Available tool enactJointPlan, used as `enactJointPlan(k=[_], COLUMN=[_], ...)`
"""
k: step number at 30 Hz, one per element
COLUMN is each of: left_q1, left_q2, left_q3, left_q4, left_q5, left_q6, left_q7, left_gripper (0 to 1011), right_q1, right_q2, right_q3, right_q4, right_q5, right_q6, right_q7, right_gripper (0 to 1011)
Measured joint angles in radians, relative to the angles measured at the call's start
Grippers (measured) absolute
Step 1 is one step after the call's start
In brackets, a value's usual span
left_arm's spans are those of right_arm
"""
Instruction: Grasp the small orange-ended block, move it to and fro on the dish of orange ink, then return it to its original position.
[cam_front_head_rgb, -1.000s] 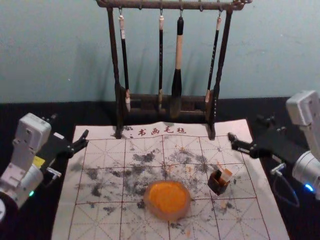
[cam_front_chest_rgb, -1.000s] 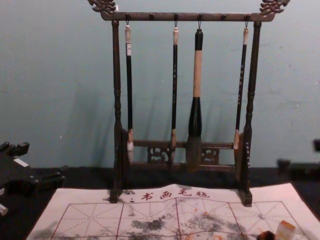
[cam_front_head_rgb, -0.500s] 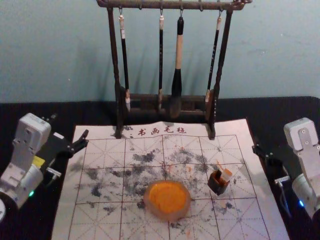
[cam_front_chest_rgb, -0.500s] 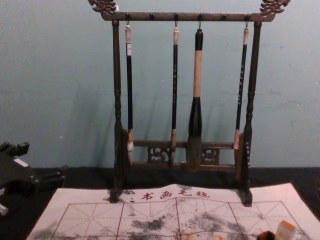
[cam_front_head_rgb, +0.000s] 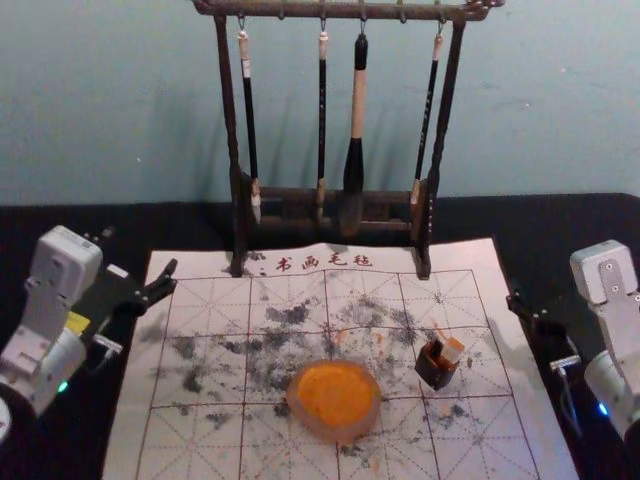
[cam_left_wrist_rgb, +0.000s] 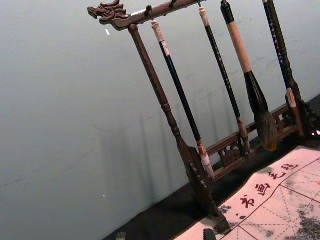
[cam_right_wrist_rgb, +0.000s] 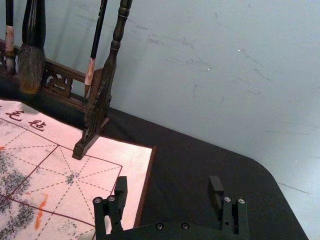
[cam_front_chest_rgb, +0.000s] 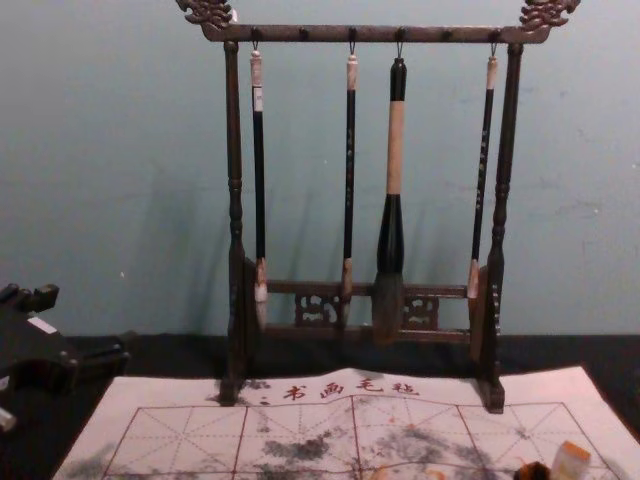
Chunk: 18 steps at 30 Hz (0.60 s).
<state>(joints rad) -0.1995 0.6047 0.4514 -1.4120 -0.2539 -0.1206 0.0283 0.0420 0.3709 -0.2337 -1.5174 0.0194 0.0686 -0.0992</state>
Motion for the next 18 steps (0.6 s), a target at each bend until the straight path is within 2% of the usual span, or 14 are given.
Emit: enactJointPlan(k=[18], left_q1=[0.0], left_q2=[0.0], left_q3=[0.0], left_q4=[0.0], left_q5=[0.0], left_q6=[0.0], left_q7=[0.0], left_gripper=[1001], right_q1=[0.0], right_q2=[0.003], right_q3=[-0.003], right_q4=[-0.005], right_q5=[-0.002], right_q6=[0.002], right_q7=[-0.002], right_gripper=[1000])
